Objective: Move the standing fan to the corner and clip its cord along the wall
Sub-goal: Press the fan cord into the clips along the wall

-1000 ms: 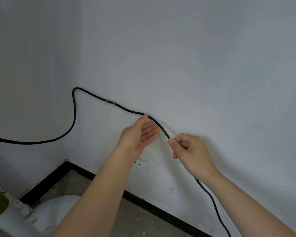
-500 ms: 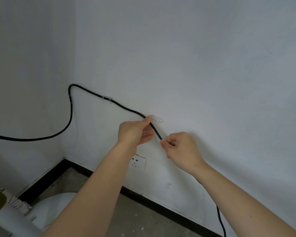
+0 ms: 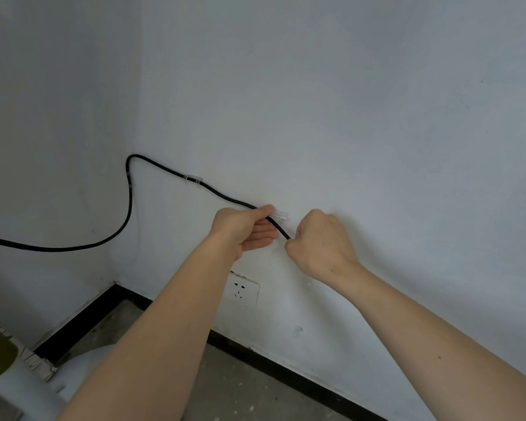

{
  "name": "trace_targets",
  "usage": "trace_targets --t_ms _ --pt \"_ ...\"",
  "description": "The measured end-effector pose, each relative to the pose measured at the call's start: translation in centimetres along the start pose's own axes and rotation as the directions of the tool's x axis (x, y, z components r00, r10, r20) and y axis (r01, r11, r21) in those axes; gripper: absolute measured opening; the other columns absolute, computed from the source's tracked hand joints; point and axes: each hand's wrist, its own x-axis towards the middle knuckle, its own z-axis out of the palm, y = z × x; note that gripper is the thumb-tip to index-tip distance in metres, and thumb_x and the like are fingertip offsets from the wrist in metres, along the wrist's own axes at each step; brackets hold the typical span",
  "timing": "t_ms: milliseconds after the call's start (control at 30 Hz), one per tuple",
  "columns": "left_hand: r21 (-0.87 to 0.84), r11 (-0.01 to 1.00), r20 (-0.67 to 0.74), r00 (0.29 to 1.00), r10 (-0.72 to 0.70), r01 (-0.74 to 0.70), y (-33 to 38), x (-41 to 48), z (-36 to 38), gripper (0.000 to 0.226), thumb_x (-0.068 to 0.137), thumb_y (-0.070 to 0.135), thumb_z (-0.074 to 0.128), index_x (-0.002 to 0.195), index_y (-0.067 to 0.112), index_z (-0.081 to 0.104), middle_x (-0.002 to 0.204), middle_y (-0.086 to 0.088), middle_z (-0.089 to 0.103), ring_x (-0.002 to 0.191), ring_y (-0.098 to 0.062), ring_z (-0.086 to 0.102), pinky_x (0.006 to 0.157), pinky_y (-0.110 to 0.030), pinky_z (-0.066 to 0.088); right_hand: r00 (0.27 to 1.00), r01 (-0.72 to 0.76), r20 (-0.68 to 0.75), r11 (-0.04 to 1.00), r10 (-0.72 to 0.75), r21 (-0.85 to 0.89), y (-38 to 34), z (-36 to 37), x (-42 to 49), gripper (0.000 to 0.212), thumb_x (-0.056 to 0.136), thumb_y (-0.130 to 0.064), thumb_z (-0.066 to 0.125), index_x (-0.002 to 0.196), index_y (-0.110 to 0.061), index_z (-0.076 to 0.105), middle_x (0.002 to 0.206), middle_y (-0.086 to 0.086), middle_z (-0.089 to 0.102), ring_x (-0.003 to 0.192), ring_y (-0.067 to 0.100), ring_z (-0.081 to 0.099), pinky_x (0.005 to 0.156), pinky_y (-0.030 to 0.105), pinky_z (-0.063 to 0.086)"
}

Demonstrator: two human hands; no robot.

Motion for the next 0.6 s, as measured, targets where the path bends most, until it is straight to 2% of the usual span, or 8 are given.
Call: trace_targets --t_ms 200,400,600 --pt "0.01 1.0 0.03 0.999 -0.022 0.022 0.5 0.2 0.1 0.024 0.082 0.017 0.073 0.079 -0.004 0.064 0.051 -0.01 0.069 0.048 -0.015 0.069 0.043 -0.022 0.055 0.999 0.036 0.031 0.997 -0.033 -0.072 -1.0 -1.3 0.5 0.036 0.072 -0.007 0.055 0.056 -0.016 0.024 0.056 0.001 0.03 0.047 0.015 0.026 0.042 0.028 0.015" --pt "0.004 0.999 0.059 0.997 -0.04 0.04 0.8 0.3 0.0 0.018 0.083 0.012 0.071 0.075 -0.002 0.063 0.05 -0.009 0.069 0.046 -0.015 0.069 0.042 -0.022 0.055 0.995 0.087 0.062 0.987 -0.079 -0.135 -1.7 -2.6 1.2 0.037 0.073 -0.008 0.054 0.054 -0.016 0.023 0.054 0.001 0.027 0.045 0.016 0.023 0.041 0.027 0.014" --pt "-0.001 0.999 0.063 0.997 -0.039 0.039 0.9 0.4 0.0 0.014 0.084 0.009 0.069 0.076 -0.001 0.063 0.047 -0.006 0.068 0.044 -0.013 0.068 0.044 -0.022 0.057 0.991 0.113 0.094 0.98 -0.099 -0.165 -2.5 -3.3 2.0 0.033 0.073 -0.007 0.054 0.055 -0.014 0.027 0.053 0.002 0.033 0.045 0.016 0.028 0.04 0.026 0.018"
